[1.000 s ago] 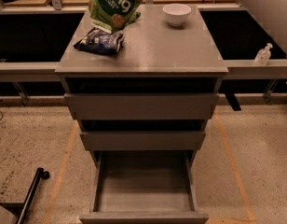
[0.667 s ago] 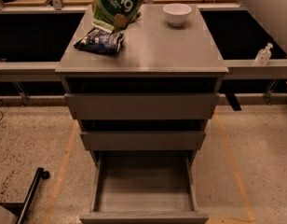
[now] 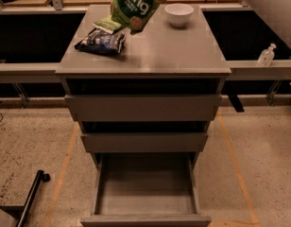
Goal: Pick green rice chip bag from bottom drawer and place on counter
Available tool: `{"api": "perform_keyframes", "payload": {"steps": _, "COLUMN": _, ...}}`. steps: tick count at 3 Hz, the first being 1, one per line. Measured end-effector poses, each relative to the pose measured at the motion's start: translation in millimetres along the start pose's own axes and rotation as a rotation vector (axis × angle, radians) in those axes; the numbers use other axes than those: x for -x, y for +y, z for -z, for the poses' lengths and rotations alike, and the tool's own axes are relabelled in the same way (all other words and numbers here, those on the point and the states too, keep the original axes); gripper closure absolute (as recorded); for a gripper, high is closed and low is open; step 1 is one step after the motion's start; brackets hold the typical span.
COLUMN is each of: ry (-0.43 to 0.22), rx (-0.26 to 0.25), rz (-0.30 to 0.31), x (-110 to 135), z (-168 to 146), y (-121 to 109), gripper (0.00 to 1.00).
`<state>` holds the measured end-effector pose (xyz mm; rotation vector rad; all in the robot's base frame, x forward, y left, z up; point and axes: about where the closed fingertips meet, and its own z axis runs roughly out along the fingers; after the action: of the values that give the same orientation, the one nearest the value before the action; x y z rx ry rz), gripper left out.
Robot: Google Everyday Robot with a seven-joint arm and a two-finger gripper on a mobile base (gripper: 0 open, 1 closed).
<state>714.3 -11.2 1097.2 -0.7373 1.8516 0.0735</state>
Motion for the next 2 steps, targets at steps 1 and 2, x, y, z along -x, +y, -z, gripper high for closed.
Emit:
{"api": "perform_keyframes", "payload": {"steps": 1, "ry": 0.032, "rx": -0.100, "rz": -0.079, "x": -29, "z": 17, "y": -30, "gripper": 1.00}}
{"api": "perform_keyframes", "payload": {"steps": 2, "ry": 0.083, "rx": -0.181, "rz": -0.156, "x": -65, "z": 28, "y": -57, "gripper": 1.00}}
